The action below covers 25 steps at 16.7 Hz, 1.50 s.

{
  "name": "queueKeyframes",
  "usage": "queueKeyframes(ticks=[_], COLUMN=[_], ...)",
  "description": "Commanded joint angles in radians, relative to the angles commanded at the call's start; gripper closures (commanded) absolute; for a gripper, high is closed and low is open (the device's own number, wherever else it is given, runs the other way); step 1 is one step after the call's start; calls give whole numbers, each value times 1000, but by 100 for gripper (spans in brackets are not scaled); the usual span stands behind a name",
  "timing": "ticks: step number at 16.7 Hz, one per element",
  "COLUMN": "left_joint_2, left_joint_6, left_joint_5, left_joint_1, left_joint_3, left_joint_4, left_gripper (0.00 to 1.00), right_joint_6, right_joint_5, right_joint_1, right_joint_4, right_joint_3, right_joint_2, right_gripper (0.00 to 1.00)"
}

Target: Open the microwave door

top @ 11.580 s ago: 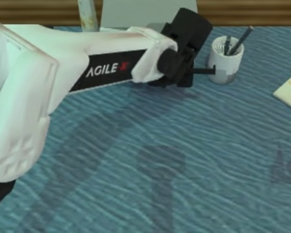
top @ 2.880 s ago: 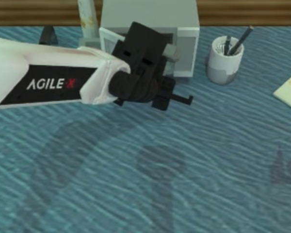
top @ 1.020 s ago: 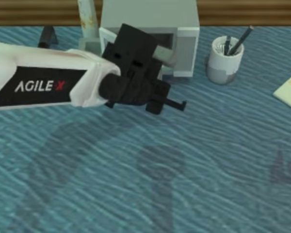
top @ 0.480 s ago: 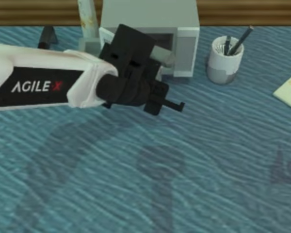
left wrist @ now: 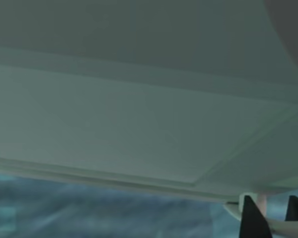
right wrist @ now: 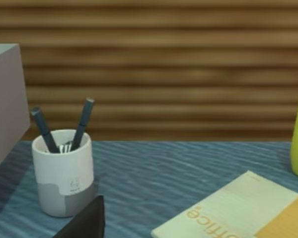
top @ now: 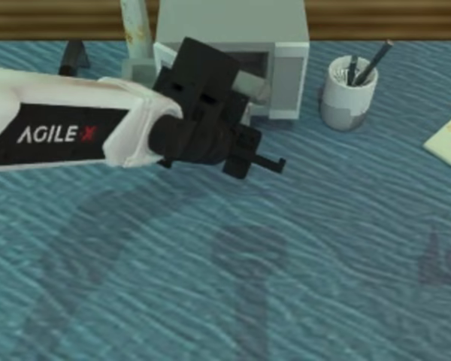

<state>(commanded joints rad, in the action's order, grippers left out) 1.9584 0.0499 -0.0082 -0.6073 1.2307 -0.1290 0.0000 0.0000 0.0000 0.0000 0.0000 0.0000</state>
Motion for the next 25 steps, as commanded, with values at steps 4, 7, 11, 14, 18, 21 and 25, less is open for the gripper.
queueKeyframes(ticks=[4,7,11,14,18,21,25], left_joint_2=[0,0,4,-11,-40,-41,-41], left_joint_6=[0,0,2,-38,-91,-93,-93], left_joint_5=[0,0,9,34,78,80,80], left_joint_1=[0,0,-7,6,34,34,34], left_joint_3=[0,0,-6,-28,-57,-58,-58], left_joint_4=[0,0,-1,2,13,14,14], left_gripper=[100,100,100,100,100,100,100], right_joint_6=[0,0,0,0,0,0,0], right_joint_5=[0,0,0,0,0,0,0], right_joint_1=[0,0,0,0,0,0,0], right_joint_4=[0,0,0,0,0,0,0], right_joint_3=[0,0,0,0,0,0,0], right_joint_2=[0,0,0,0,0,0,0], right_gripper=[0,0,0,0,0,0,0])
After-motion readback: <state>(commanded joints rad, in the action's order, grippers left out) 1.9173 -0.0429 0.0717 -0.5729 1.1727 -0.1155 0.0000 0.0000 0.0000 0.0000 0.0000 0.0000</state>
